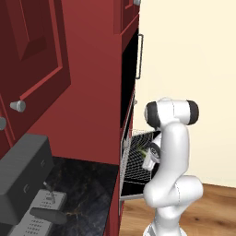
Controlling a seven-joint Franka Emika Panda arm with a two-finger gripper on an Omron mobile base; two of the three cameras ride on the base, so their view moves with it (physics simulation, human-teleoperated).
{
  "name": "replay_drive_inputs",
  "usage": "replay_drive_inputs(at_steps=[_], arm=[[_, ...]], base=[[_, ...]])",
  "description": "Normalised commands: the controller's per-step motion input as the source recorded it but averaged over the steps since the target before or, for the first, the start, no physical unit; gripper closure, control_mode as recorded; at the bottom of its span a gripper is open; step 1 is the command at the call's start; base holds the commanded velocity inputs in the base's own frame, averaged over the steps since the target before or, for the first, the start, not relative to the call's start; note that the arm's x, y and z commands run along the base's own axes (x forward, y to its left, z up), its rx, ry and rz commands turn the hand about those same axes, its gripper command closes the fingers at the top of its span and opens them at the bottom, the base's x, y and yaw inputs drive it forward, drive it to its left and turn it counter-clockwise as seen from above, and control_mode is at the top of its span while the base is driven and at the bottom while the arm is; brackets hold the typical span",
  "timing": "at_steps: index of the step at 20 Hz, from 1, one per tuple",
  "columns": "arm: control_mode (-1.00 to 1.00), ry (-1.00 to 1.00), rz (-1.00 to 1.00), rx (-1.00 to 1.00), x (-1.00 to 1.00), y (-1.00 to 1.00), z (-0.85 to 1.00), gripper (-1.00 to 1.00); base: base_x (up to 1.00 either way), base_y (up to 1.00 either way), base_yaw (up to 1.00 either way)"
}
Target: Place the fish on the bottom rack of the oven, and slide the tray back inside. Close the oven door.
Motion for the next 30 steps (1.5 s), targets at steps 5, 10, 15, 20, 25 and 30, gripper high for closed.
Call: replay_drive_inputs(at_steps=[5,10,15,20,25,30], arm=[[-1.0,0.02,0.07,0.0,0.65,0.0,-0.29,1.0],[-1.0,0.0,0.06,-0.01,0.51,0.07,-0.51,1.0],[-1.0,0.0,0.04,-0.04,0.41,0.28,-0.6,1.0],[-1.0,0.0,0.01,-0.03,0.45,0.21,-0.48,1.0],[-1.0,0.03,0.0,-0.04,0.06,-0.23,-0.26,-1.0],[-1.0,0.02,0.0,0.0,-0.24,-0.97,-0.12,-1.0]], base=[[0.0,0.0,0.0],[0.0,0.0,0.0],[0.0,0.0,0.0],[0.0,0.0,0.0],[0.0,0.0,0.0],[0.0,0.0,0.0]])
